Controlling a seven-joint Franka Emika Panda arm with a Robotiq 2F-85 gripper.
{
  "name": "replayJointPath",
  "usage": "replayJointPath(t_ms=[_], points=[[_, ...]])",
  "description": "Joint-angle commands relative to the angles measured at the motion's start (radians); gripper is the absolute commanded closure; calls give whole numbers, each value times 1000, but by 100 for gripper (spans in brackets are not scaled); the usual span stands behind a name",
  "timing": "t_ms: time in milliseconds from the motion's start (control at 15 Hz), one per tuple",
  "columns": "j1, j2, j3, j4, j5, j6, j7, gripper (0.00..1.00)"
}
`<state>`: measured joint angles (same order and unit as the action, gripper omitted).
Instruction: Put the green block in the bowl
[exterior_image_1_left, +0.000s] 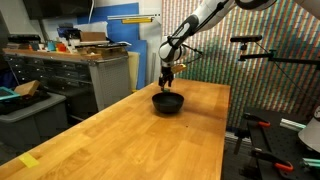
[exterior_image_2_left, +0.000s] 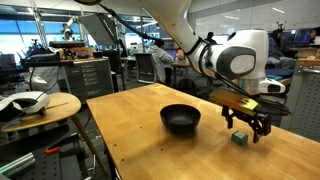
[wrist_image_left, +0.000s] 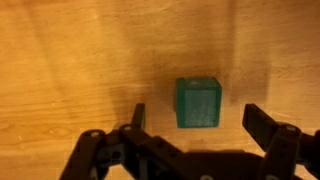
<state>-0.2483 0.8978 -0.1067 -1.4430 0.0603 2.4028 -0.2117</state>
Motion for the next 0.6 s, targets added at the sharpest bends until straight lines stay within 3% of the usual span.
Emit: replayJointPath(t_ms=[0, 67, 133, 267, 533], points=[[-38, 51, 32, 92, -5, -35, -24, 0], [-43, 58, 36, 102, -3, -41, -26, 0], [-46, 64, 40, 109, -2, -46, -29, 25], [-52, 72, 46, 122, -1, -54, -32, 32], [-54, 70, 52, 132, -2, -72, -33, 65]])
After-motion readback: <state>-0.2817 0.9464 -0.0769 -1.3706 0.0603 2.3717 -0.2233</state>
